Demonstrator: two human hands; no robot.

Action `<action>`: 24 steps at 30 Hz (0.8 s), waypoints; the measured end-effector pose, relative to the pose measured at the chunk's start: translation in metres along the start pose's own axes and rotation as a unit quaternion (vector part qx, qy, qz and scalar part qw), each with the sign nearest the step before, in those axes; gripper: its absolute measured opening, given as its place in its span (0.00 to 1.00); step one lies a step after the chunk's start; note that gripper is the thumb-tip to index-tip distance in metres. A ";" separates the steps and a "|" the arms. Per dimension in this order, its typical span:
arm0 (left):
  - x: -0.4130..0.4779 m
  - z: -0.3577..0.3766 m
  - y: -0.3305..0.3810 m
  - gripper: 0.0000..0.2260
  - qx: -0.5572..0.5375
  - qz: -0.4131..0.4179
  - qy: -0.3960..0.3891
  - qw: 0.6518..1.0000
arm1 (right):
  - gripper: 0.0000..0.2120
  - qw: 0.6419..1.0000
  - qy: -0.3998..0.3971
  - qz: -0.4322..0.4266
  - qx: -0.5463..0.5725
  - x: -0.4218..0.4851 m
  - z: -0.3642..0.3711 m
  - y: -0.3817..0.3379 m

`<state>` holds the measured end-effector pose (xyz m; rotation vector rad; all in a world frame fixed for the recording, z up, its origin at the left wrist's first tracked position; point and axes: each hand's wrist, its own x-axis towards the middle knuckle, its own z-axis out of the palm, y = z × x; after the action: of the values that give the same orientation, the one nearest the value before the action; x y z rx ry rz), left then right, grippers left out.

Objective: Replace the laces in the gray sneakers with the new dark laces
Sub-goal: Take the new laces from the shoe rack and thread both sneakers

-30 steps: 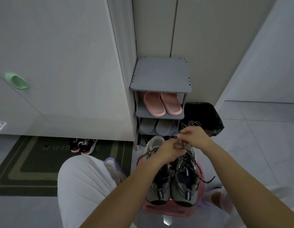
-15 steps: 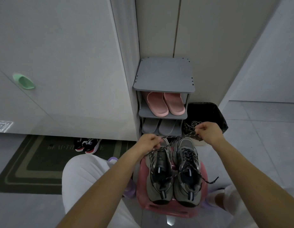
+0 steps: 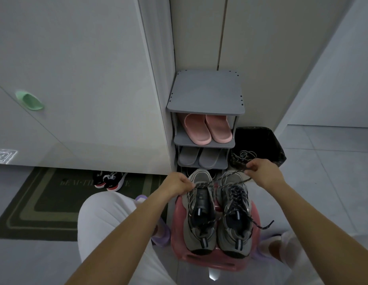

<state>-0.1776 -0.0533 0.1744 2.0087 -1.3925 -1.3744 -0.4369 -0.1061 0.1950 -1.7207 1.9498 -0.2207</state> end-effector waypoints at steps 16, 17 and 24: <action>0.010 0.049 0.004 0.08 0.094 0.070 0.038 0.992 | 0.11 0.984 -0.085 -0.144 -0.068 -0.021 0.066 -0.037; 0.010 0.051 0.001 0.08 0.136 0.083 0.056 0.986 | 0.10 0.985 -0.078 -0.135 -0.077 -0.019 0.068 -0.035; 0.018 0.067 -0.021 0.13 0.198 0.056 0.049 0.977 | 0.09 0.982 -0.077 -0.128 -0.118 -0.013 0.075 -0.030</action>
<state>-0.2226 -0.0433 0.1184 2.1600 -1.8163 -0.9938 -0.3738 -0.0825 0.1488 -2.0774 1.6946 0.0566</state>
